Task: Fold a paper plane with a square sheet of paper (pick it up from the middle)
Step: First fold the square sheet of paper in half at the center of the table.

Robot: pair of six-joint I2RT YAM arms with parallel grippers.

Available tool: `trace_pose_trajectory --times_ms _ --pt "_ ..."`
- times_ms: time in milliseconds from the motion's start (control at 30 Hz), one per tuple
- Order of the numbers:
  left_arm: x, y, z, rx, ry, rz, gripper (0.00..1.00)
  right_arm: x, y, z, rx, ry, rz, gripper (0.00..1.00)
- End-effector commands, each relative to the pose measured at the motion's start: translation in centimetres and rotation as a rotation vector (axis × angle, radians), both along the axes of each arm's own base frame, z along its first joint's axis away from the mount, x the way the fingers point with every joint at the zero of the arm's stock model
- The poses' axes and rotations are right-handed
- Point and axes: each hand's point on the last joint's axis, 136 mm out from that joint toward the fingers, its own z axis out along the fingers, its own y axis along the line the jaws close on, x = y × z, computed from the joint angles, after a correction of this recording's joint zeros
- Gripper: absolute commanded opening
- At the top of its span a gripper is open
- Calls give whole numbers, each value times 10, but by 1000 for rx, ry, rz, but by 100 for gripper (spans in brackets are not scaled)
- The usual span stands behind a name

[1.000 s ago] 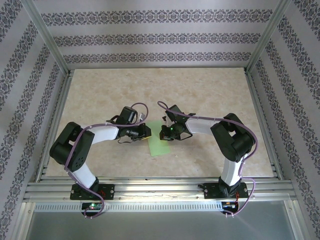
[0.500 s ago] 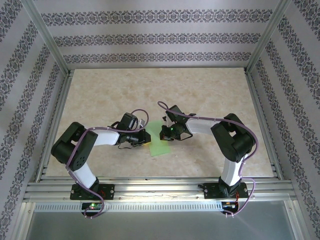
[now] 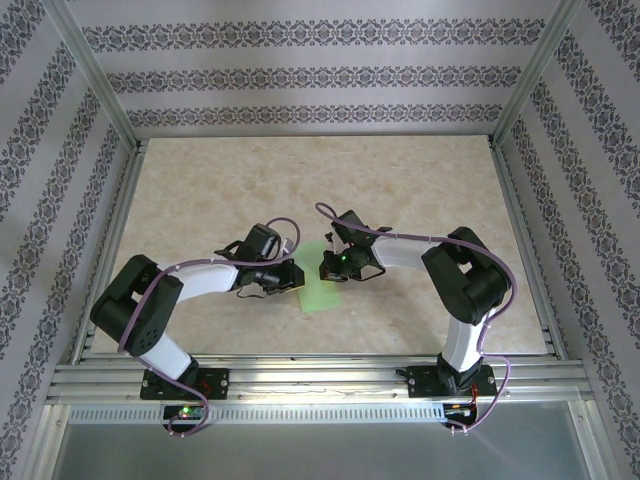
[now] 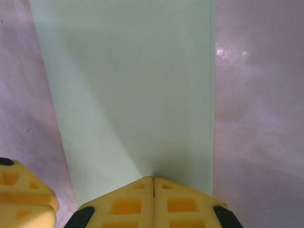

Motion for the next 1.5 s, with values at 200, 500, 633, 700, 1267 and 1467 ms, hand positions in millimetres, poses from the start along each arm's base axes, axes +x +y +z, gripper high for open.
trace_pose_trajectory --times_ms 200,500,633,700,1267,1467 --pt "-26 -23 -14 -34 59 -47 13 -40 -45 -47 -219 172 -32 0" --pt "-59 4 -35 64 103 -59 13 -40 -44 -45 -214 168 -30 0" --pt "-61 5 -23 67 74 -64 13 -40 -44 -44 -211 167 -28 0" --pt "-56 -1 -10 41 50 -62 13 -40 -44 -44 -209 167 -30 0" --pt "-68 -18 -36 58 67 -87 13 -40 -43 -44 -207 170 -25 0" --pt "-74 -18 -23 -7 42 -87 13 -41 -42 -40 -195 164 -20 0"
